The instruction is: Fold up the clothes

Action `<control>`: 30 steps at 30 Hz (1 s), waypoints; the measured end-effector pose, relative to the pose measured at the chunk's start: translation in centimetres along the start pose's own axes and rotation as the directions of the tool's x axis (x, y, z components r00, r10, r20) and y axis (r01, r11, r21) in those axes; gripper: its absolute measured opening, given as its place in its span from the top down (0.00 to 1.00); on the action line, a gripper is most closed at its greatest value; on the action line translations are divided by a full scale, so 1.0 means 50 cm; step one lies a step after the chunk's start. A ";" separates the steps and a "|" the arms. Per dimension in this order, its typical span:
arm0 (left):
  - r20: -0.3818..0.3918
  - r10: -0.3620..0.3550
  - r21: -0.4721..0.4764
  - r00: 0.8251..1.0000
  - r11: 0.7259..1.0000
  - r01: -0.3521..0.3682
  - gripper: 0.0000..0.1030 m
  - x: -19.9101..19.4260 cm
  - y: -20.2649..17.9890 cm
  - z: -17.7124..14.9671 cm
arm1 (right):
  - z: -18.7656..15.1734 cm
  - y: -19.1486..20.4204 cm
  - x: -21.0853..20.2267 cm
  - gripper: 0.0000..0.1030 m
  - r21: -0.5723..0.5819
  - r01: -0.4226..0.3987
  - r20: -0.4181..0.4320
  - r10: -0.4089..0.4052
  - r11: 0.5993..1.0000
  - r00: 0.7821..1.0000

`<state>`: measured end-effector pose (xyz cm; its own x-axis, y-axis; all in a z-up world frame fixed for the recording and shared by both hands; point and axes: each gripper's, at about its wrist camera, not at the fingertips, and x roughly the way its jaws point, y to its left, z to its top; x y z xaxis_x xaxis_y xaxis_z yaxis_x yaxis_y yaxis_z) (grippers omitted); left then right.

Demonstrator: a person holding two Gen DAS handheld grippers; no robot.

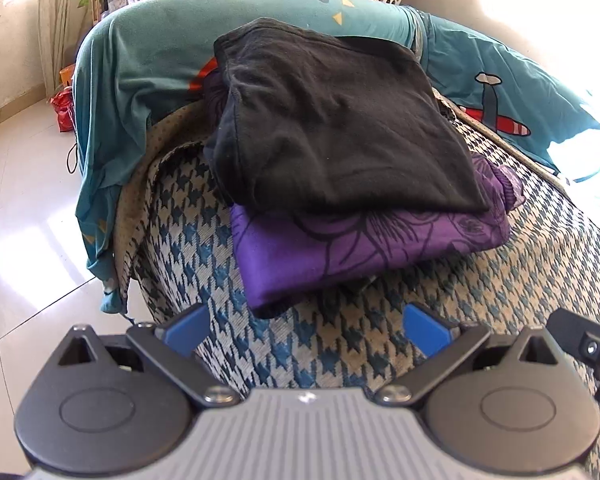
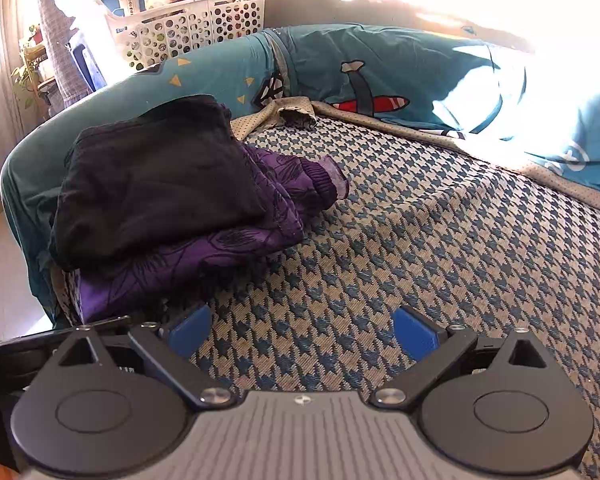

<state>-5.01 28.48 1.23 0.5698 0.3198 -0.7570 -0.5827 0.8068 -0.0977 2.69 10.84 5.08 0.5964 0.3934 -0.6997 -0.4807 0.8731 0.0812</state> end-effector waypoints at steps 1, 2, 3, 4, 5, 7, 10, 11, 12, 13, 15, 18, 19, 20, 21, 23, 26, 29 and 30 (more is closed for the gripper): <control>0.004 0.000 0.001 1.000 1.000 0.000 0.00 -0.004 -0.004 -0.006 | -0.002 -0.001 -0.007 0.02 -0.008 0.005 0.003 -0.005 1.000 1.000; 0.006 -0.004 -0.001 1.000 1.000 0.004 0.00 -0.008 -0.006 -0.011 | -0.005 -0.003 -0.014 0.02 -0.017 0.010 0.006 -0.010 1.000 1.000; 0.007 -0.008 -0.005 1.000 1.000 0.008 0.00 -0.011 -0.008 -0.016 | -0.007 -0.004 -0.021 0.02 -0.025 0.014 0.007 -0.014 1.000 1.000; 0.006 -0.010 -0.008 1.000 1.000 0.011 0.00 -0.013 -0.009 -0.021 | -0.011 -0.005 -0.026 0.01 -0.029 0.019 0.010 -0.019 0.999 1.000; 0.005 -0.013 -0.011 1.000 1.000 0.013 0.00 -0.016 -0.009 -0.025 | -0.013 -0.005 -0.030 0.00 -0.032 0.022 0.013 -0.022 0.999 1.000; 0.002 -0.013 -0.008 1.000 1.000 0.013 0.00 -0.019 -0.012 -0.032 | -0.019 -0.009 -0.040 0.00 -0.030 0.018 0.022 -0.017 0.999 1.000; -0.002 -0.011 -0.002 1.000 1.000 0.011 0.00 -0.023 -0.016 -0.039 | -0.024 -0.017 -0.049 0.00 -0.013 0.018 0.020 -0.018 1.000 1.000; -0.002 -0.012 -0.004 1.000 1.000 0.012 0.00 -0.025 -0.016 -0.041 | -0.025 -0.018 -0.052 0.00 -0.007 0.025 0.016 -0.025 1.000 1.000; -0.001 -0.014 -0.007 1.000 1.000 0.014 0.00 -0.027 -0.016 -0.042 | -0.025 -0.020 -0.055 0.00 -0.003 0.032 0.014 -0.032 0.999 0.999; 0.001 -0.017 -0.010 1.000 1.000 0.017 0.00 -0.029 -0.016 -0.043 | -0.025 -0.020 -0.058 0.00 -0.005 0.041 0.018 -0.041 0.999 0.999; 0.004 -0.029 -0.017 1.000 0.999 0.029 0.00 -0.035 -0.015 -0.045 | -0.021 -0.020 -0.070 0.00 -0.023 0.058 0.041 -0.057 0.998 0.998; 0.011 -0.039 -0.013 0.999 0.999 0.039 0.00 -0.043 -0.016 -0.038 | -0.019 -0.029 -0.092 0.00 -0.028 -0.009 0.085 0.012 1.000 0.996; 0.020 -0.035 -0.010 0.999 0.999 0.035 0.00 -0.047 -0.016 -0.033 | -0.019 -0.033 -0.098 0.00 -0.011 -0.023 0.098 0.024 1.000 0.995; 0.034 -0.025 -0.008 0.999 1.000 0.026 0.00 -0.051 -0.016 -0.028 | -0.018 -0.037 -0.103 0.00 0.012 -0.029 0.106 0.027 1.000 0.994; 0.045 -0.017 -0.008 0.999 1.000 0.017 0.00 -0.055 -0.014 -0.022 | -0.017 -0.040 -0.108 0.00 0.033 -0.035 0.112 0.031 0.999 0.993; 0.063 -0.002 -0.031 0.998 1.000 0.004 0.00 -0.060 -0.004 -0.006 | -0.013 -0.045 -0.111 0.00 0.050 -0.049 0.102 0.043 0.998 0.994; 0.061 0.017 -0.112 0.998 0.994 -0.010 0.00 -0.059 0.019 0.013 | -0.013 -0.050 -0.115 0.00 0.079 -0.048 0.105 0.040 0.996 0.994; 0.033 0.018 -0.235 0.999 0.972 -0.010 0.00 -0.057 0.041 0.026 | -0.004 -0.051 -0.120 0.03 0.092 -0.075 0.108 0.065 0.993 0.992; 0.027 0.018 -0.278 0.999 0.961 -0.010 0.00 -0.058 0.047 0.030 | 0.001 -0.050 -0.123 0.05 0.091 -0.084 0.110 0.074 0.992 0.991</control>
<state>-7.17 30.20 4.18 0.5744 0.3480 -0.7409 -0.7265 0.6339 -0.2655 0.26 6.28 9.20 0.6267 0.4860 -0.6091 -0.4688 0.8595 0.2035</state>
